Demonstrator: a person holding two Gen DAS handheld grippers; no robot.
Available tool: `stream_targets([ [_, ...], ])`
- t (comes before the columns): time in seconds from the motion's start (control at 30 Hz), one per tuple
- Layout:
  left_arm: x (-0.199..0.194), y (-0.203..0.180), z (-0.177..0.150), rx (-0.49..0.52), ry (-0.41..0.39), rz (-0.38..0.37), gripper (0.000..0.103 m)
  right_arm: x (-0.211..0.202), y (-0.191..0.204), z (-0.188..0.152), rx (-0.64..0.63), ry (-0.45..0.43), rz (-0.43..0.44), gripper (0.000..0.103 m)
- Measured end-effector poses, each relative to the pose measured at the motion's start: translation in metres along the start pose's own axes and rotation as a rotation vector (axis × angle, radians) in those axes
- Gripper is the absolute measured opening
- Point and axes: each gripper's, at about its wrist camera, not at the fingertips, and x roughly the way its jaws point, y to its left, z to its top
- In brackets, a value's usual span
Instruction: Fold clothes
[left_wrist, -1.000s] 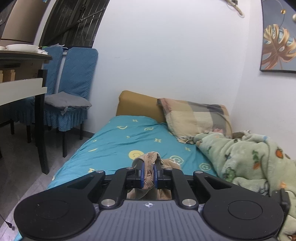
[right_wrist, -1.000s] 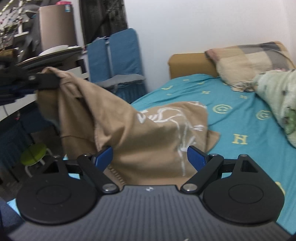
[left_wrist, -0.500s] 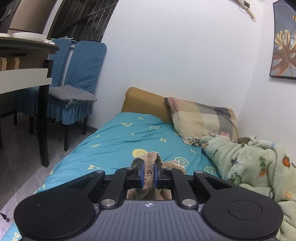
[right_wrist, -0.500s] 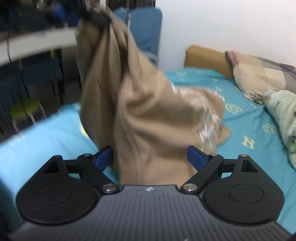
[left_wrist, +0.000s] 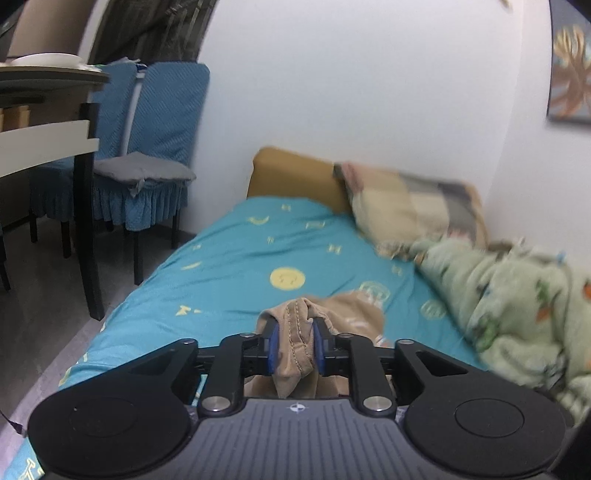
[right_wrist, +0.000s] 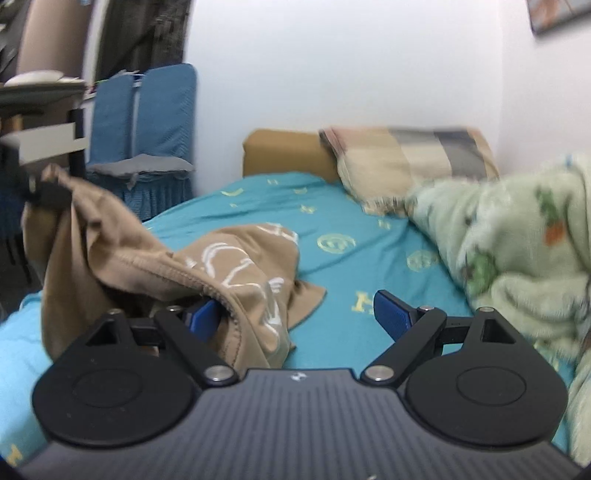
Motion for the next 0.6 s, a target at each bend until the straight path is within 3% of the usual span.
stream_targets([
  [0.1,0.037,-0.007,-0.007,0.053,0.092,0.028,0.039,0.012,-0.018,-0.001,0.121,0.073,0.018,0.089],
  [0.27,0.072,-0.005,-0.021,0.073,0.253,0.049,0.046,0.033,-0.042,-0.016,0.352,0.238,0.067,0.089],
  [0.43,0.038,-0.002,-0.016,0.043,0.212,0.043,0.059,0.037,-0.060,-0.027,0.540,0.308,0.083,0.089],
  [0.6,-0.014,-0.025,-0.022,0.211,0.106,0.035,0.060,0.035,-0.067,-0.027,0.620,0.309,0.103,0.089],
])
